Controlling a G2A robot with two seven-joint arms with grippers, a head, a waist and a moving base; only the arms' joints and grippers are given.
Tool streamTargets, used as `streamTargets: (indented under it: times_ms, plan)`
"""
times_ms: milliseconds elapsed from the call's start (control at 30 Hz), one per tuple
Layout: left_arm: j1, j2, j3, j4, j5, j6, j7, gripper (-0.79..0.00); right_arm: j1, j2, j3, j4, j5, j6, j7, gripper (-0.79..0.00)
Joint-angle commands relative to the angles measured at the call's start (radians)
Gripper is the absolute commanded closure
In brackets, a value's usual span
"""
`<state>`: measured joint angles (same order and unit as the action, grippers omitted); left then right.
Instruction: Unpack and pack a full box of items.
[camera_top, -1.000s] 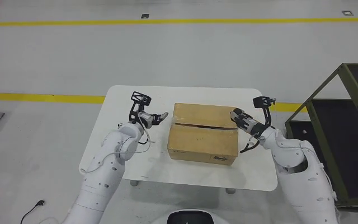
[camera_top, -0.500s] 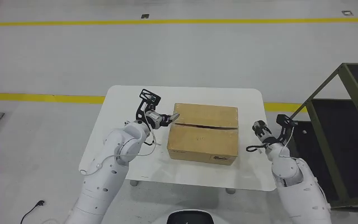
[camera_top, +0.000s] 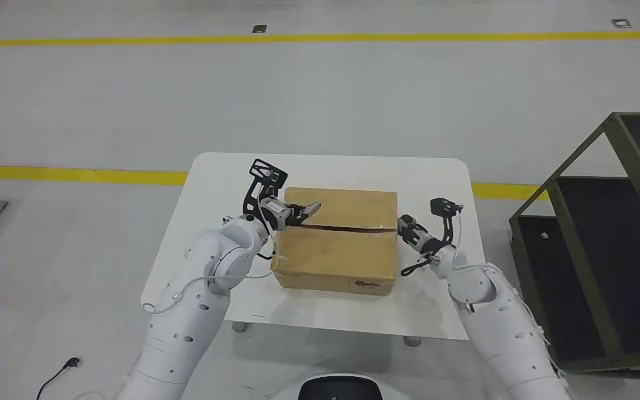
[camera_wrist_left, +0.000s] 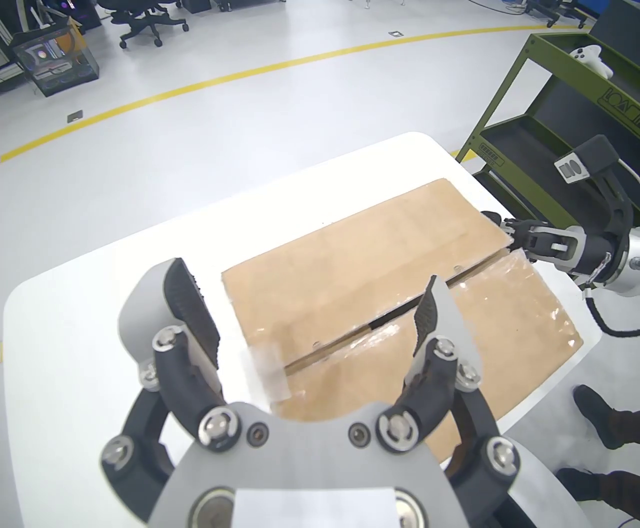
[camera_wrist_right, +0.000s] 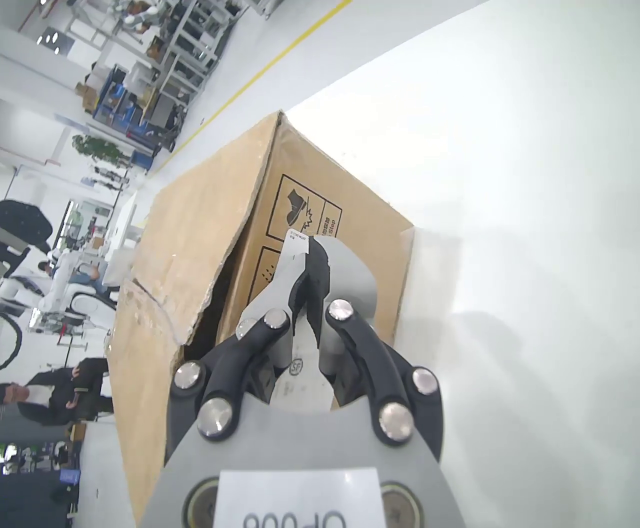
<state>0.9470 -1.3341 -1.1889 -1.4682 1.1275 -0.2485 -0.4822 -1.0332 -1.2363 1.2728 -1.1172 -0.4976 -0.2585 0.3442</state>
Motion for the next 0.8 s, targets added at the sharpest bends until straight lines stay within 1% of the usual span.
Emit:
streamTargets:
  times_ms: [0, 67, 100, 233, 300, 400, 500, 633, 767]
  plan:
    - [0.0, 0.0, 0.0, 0.0, 0.0, 0.0, 0.0, -0.785, 0.011, -0.001, -0.004, 0.011, -0.003, -0.014, 0.0, 0.0]
    - [0.006, -0.001, 0.02, -0.003, 0.008, -0.02, -0.001, -0.785, 0.013, 0.0, 0.004, 0.008, 0.006, -0.021, -0.005, 0.0]
    - [0.001, -0.001, 0.039, -0.002, 0.03, -0.044, -0.009, -0.785, 0.009, 0.002, 0.011, -0.003, 0.006, -0.018, -0.008, 0.0]
    - [-0.049, -0.006, 0.114, 0.041, 0.136, -0.11, -0.024, -0.785, -0.034, 0.015, 0.063, -0.091, -0.003, 0.003, -0.012, 0.0]
    - [-0.074, -0.011, 0.151, 0.074, 0.182, -0.129, -0.019, -0.785, -0.065, 0.023, 0.097, -0.147, -0.003, 0.022, -0.008, 0.0]
    - [-0.111, -0.015, 0.213, 0.12, 0.299, -0.164, 0.001, -0.785, -0.108, 0.033, 0.142, -0.224, -0.012, 0.045, 0.006, 0.0]
    - [-0.135, -0.022, 0.266, 0.162, 0.404, -0.158, 0.046, -0.785, -0.141, 0.04, 0.17, -0.282, -0.013, 0.062, 0.029, 0.0]
    - [-0.162, -0.033, 0.318, 0.205, 0.505, -0.123, 0.092, -0.785, -0.166, 0.045, 0.184, -0.324, -0.03, 0.071, 0.049, 0.0]
    - [-0.183, -0.046, 0.35, 0.248, 0.547, -0.085, 0.11, -0.785, -0.182, 0.046, 0.182, -0.339, -0.021, 0.08, 0.051, 0.0]
